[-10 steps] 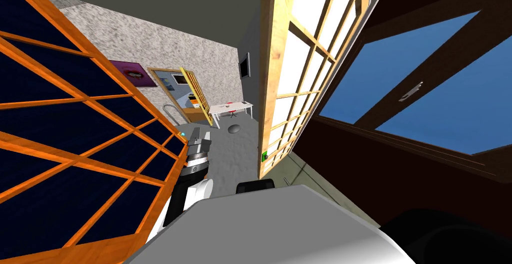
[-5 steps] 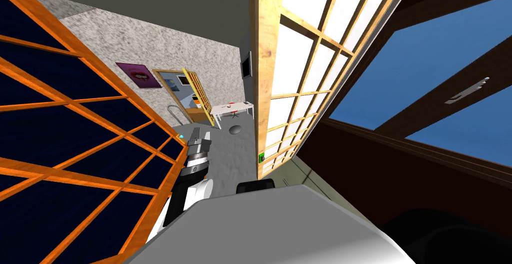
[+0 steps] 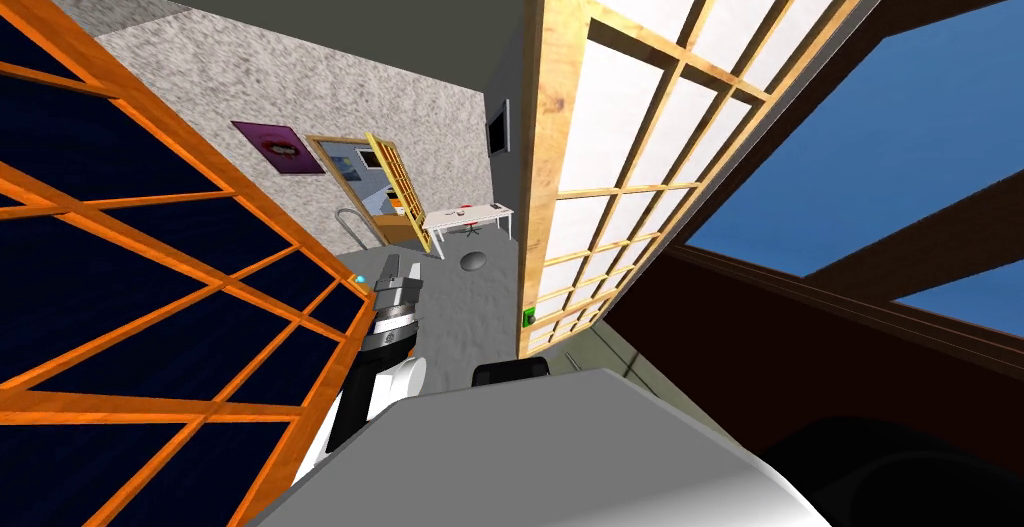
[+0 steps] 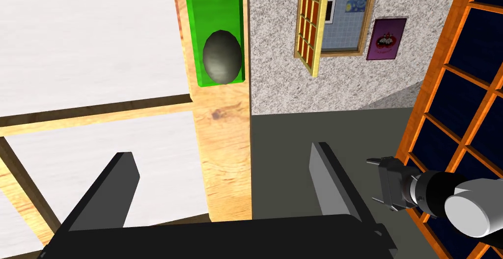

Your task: Push the door open

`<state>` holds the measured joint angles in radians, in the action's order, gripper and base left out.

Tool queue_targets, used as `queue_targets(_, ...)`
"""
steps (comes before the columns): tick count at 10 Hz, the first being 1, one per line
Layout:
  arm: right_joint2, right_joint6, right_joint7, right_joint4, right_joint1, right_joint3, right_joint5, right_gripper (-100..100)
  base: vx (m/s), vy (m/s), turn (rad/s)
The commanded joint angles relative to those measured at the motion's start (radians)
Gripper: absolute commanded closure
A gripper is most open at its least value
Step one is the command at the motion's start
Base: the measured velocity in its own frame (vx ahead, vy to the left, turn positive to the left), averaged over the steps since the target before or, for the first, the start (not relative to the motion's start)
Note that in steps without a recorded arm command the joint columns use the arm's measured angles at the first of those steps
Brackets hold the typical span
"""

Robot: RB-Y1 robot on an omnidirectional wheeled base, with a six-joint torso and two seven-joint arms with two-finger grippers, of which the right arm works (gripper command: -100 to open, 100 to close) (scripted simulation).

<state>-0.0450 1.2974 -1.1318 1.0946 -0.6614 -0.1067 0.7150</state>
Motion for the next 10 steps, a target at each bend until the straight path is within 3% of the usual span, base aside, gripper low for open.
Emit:
queue_targets(1, 0.006, -0.015, 0.008, 0.009, 0.005, 0.000, -0.002, -100, 0.206, 0.111, 0.034)
queue_targets(3, 0.010, -0.015, 0.007, 0.006, 0.008, 0.000, -0.003, -100, 0.127, 0.061, 0.015)
queue_targets(4, 0.010, -0.015, 0.007, 0.006, 0.008, 0.000, -0.003, 100, -0.007, -0.003, -0.005)
queue_targets(9, 0.010, -0.015, 0.007, 0.006, 0.008, 0.000, -0.003, 100, -0.017, -0.008, 0.001)
queue_targets(10, 0.006, -0.036, 0.002, 0.011, 0.011, -0.024, -0.031, -100, 0.053, 0.115, -0.228)
